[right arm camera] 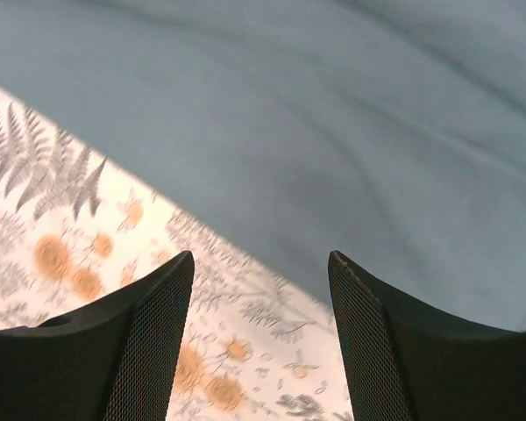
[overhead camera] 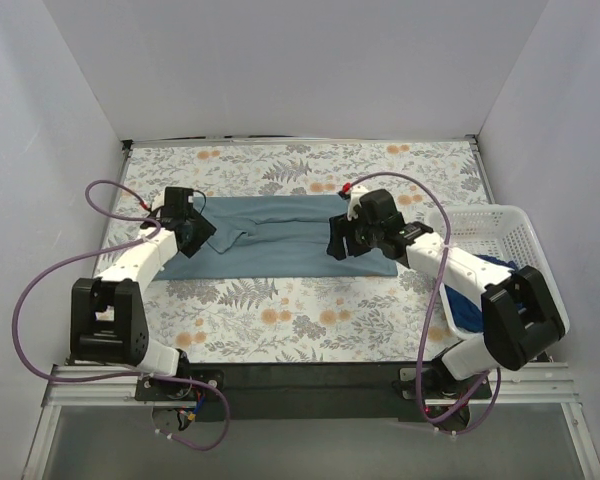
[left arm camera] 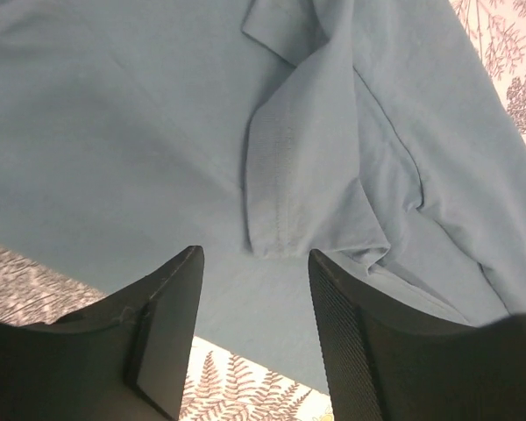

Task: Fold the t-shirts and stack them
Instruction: Fold the tshirt

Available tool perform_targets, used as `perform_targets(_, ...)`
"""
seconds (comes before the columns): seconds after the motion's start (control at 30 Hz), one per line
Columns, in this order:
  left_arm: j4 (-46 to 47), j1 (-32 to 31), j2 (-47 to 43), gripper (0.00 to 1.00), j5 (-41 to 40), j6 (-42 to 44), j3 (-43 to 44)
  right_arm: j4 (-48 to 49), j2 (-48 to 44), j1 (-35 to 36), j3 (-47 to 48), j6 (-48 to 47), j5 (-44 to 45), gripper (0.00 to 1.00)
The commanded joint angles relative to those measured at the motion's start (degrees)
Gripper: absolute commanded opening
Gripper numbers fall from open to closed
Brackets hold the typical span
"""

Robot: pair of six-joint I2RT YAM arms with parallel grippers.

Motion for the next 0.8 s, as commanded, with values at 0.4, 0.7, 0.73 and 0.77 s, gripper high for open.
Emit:
perform_targets(0.4, 5.7, 0.2, 12.5, 0.36, 7.9, -0.4, 5.0, 5.0, -8.0, 0.7, -12.3, 5.3, -10.7, 0.69)
perform_targets(0.7, 5.6, 0.1, 12.3, 0.03, 13.4, -2.0, 5.9, 5.7, -7.7, 0.7, -13.0, 5.3, -10.7, 0.69)
perform_targets(0.73, 5.6, 0.1, 12.5, 0.02, 13.9, -2.6, 6.2, 5.7, -7.5, 0.6, -12.9, 5.3, -10.7, 0.69)
perform_targets(0.77, 5.7, -0.3, 12.7, 0.02, 14.1, -2.6, 6.4, 5.7, -7.5, 0.7, -12.8, 5.3, -10.8, 0.69)
